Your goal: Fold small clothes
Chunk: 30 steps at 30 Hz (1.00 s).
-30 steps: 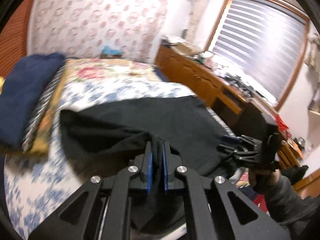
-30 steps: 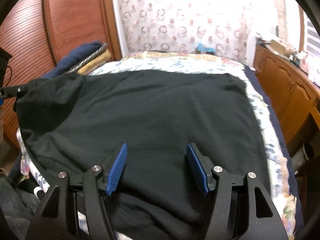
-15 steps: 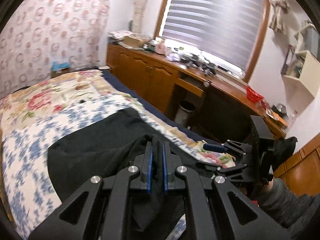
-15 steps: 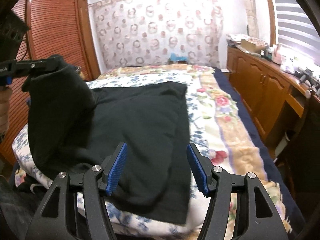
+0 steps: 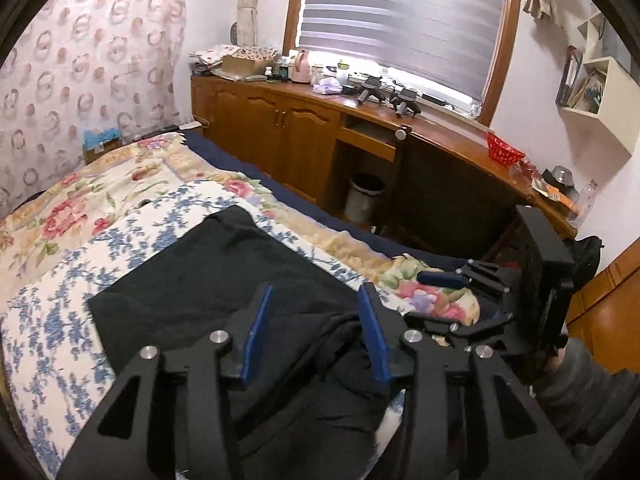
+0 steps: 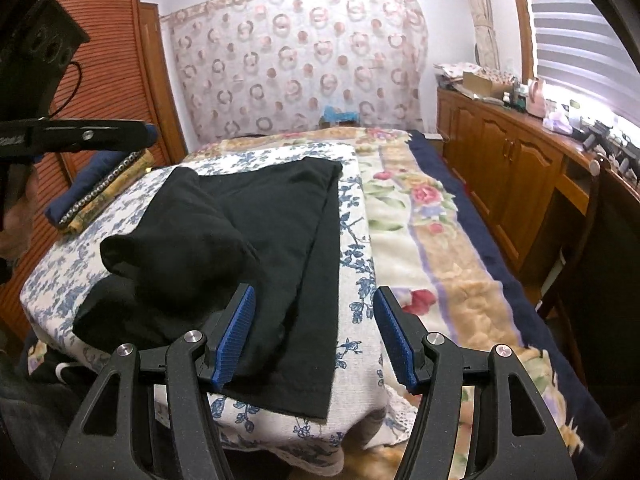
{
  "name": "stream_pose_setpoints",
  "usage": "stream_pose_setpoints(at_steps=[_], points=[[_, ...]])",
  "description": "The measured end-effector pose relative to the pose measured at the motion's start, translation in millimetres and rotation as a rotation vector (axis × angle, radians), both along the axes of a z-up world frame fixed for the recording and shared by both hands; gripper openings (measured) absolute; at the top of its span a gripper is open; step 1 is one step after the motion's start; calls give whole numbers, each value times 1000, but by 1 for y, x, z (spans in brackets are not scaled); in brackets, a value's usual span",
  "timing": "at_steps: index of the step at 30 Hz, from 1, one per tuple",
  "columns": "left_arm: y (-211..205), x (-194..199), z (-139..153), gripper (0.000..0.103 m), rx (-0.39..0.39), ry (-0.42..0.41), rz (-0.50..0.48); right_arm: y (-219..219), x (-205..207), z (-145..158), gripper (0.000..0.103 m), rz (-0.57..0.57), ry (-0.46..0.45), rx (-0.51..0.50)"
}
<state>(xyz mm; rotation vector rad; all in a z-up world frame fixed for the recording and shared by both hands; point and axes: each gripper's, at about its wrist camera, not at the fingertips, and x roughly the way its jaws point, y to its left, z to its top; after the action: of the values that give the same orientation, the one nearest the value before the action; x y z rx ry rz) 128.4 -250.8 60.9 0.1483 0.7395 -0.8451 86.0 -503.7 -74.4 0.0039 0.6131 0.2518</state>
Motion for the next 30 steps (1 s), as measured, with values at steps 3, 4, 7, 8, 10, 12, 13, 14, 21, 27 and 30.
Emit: stream_pose_setpoints(at_steps=[3,4,7,8,10,12,13,14,21,27,30], points=[[20,1,-5,56,2,-1,30,0,0,1,63,3,-3,3],[30,2,-8,58,5,2,48,0,1,1,63,5,-3,2],[56,5,-20,58,15,14,103,7,3,3,63,19,-6,-9],[64,6,-24,58,17,17,122,10,5,4,63,26,-6,-11],[85,8,-34,58,28,26,175,16,10,7,63,39,-6,-13],[108,8,-45,58,46,30,233,27,15,9,63,62,-7,-16],[120,8,-51,58,47,37,261,34,18,11,63,73,-6,-19],[130,9,-56,58,44,45,282,39,20,11,63,83,-5,-21],[184,-2,-79,58,31,59,394,96,35,15,63,203,-1,-53],[207,-11,-83,58,5,42,439,152,48,18,63,322,12,-90],[215,-15,-82,58,-1,29,458,177,54,16,63,375,29,-104]])
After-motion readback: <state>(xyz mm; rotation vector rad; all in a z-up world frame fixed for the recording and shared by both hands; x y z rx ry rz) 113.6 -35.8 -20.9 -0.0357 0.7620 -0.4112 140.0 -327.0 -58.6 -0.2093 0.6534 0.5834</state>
